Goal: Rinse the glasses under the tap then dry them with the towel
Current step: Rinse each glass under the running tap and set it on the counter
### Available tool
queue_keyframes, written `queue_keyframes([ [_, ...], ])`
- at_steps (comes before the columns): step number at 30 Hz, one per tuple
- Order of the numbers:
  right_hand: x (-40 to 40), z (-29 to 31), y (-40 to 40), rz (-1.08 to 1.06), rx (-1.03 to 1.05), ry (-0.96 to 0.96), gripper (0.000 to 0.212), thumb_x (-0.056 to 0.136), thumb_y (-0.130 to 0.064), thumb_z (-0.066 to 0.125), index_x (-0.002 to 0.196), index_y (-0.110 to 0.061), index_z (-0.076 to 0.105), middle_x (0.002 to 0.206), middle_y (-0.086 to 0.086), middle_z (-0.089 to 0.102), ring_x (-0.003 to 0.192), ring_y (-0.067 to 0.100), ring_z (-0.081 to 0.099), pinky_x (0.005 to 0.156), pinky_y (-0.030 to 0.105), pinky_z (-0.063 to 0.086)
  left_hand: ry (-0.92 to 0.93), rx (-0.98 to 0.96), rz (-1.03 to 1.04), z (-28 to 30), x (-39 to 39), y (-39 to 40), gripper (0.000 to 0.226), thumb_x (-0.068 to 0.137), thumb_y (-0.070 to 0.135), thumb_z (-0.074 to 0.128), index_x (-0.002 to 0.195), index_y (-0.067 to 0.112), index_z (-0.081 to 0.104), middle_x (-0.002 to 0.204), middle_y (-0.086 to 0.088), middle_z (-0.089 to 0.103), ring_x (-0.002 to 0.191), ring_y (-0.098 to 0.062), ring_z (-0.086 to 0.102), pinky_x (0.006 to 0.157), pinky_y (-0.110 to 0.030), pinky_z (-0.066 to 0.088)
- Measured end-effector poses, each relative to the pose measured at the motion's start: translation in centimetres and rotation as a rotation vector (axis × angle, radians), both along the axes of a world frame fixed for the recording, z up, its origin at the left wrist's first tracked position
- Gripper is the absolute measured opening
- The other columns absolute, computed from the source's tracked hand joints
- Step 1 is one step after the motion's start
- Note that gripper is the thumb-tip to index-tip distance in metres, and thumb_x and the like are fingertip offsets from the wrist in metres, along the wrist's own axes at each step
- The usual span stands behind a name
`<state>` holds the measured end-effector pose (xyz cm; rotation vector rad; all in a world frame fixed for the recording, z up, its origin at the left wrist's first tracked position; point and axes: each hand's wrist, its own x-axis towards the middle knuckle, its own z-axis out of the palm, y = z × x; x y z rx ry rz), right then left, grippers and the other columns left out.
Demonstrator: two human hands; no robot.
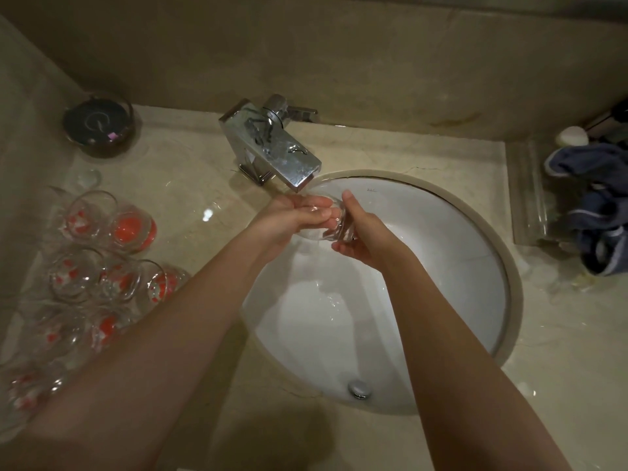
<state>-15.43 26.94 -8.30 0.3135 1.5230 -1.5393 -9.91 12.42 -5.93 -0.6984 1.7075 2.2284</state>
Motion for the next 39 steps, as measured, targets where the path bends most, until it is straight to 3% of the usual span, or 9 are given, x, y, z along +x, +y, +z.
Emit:
queue_keyframes([
  [6, -0.4, -0.5, 0.8, 0.018, -0.087, 0.091, 0.032, 0.089, -0.028, 0.068, 0.117, -0.015, 0.059, 0.104, 0.007, 0.063, 0.084, 0.022, 0.065, 0.076, 0.030, 0.055, -0.005, -0.010, -0.018, -0.4, 0.0, -0.3, 0.014, 0.090, -0.004, 0.060, 0.090, 0.009, 0.066, 0.082, -0.003, 0.076, 0.079, -0.017, 0.073, 0.080, -0.021, 0.056],
  [9, -0.3, -0.1, 0.5, 0.040, -0.031, 0.015, 0.048, 0.092, -0.050, 0.059, 0.110, -0.007, 0.068, 0.095, 0.010, 0.066, 0.083, 0.018, 0.065, 0.074, 0.030, 0.058, 0.016, -0.015, -0.027, 0.2, 0.1, 0.2, 0.030, 0.090, -0.005, 0.059, 0.083, 0.023, 0.066, 0.083, -0.005, 0.073, 0.082, -0.022, 0.070, 0.093, -0.030, 0.053],
  [16, -0.2, -0.6, 1.2, 0.011, -0.104, 0.130, 0.041, 0.085, -0.012, 0.072, 0.122, -0.019, 0.055, 0.110, 0.005, 0.060, 0.092, 0.021, 0.064, 0.078, 0.030, 0.052, 0.023, -0.044, -0.035, -0.1, 0.0, 0.2, 0.027, 0.090, -0.006, 0.059, 0.083, 0.019, 0.066, 0.076, 0.003, 0.075, 0.073, -0.012, 0.072, 0.085, -0.024, 0.055],
  [20, 0.4, -0.6, 0.8, -0.056, -0.116, 0.128, 0.033, 0.092, -0.026, 0.065, 0.121, -0.012, 0.055, 0.103, 0.005, 0.063, 0.083, 0.021, 0.064, 0.083, 0.035, 0.056, 0.081, -0.046, -0.046, -0.2, -0.1, 0.2, 0.055, 0.092, -0.003, 0.057, 0.063, 0.040, 0.076, 0.079, -0.001, 0.072, 0.076, -0.014, 0.069, 0.096, -0.031, 0.052],
  [24, 1.5, -1.5, -0.4, -0.217, -0.122, 0.093, 0.043, 0.097, -0.034, 0.058, 0.118, 0.003, 0.055, 0.093, 0.023, 0.056, 0.077, 0.025, 0.063, 0.070, 0.033, 0.059, 0.043, -0.237, 0.070, -1.2, 0.3, 0.8, 0.014, 0.086, 0.017, 0.073, 0.100, 0.019, 0.073, 0.087, 0.018, 0.071, 0.088, 0.000, 0.065, 0.090, -0.018, 0.047],
  [26, 2.1, -1.8, -1.2, -0.305, -0.164, 0.018, 0.043, 0.098, -0.038, 0.054, 0.115, 0.002, 0.056, 0.090, 0.024, 0.054, 0.071, 0.023, 0.064, 0.064, 0.029, 0.057, 0.034, -0.275, 0.173, -1.9, 0.7, 1.6, 0.033, 0.081, 0.022, 0.078, 0.112, 0.017, 0.065, 0.100, 0.010, 0.068, 0.093, 0.003, 0.063, 0.083, -0.010, 0.044],
  [31, 3.5, -2.4, -2.7, -0.359, -0.230, -0.147, 0.043, 0.098, -0.049, 0.047, 0.112, -0.012, 0.062, 0.091, 0.008, 0.067, 0.073, 0.015, 0.066, 0.068, 0.026, 0.053, 0.060, -0.155, 0.420, -3.2, 0.8, 2.8, 0.060, 0.071, 0.026, 0.083, 0.125, 0.022, 0.056, 0.122, -0.008, 0.064, 0.105, -0.019, 0.066, 0.086, -0.029, 0.055],
  [35, 3.1, -2.3, -3.1, -0.323, 0.023, 0.028, 0.038, 0.096, -0.052, 0.049, 0.089, -0.015, 0.056, 0.084, 0.002, 0.063, 0.078, 0.015, 0.062, 0.070, 0.030, 0.051, 0.001, -0.110, 0.440, -3.7, 0.7, 2.8, 0.082, 0.059, 0.047, 0.084, 0.127, 0.011, 0.057, 0.113, -0.008, 0.064, 0.098, -0.023, 0.067, 0.087, -0.038, 0.054],
  [39, 3.2, -2.8, -3.5, -0.300, 0.087, 0.163, 0.052, 0.090, -0.058, 0.055, 0.107, -0.008, 0.054, 0.096, 0.008, 0.067, 0.085, 0.020, 0.068, 0.070, 0.033, 0.059, -0.012, -0.089, 0.461, -4.2, 0.6, 2.7, 0.083, 0.060, 0.050, 0.085, 0.126, 0.007, 0.059, 0.113, -0.013, 0.069, 0.100, -0.028, 0.068, 0.085, -0.038, 0.056],
])
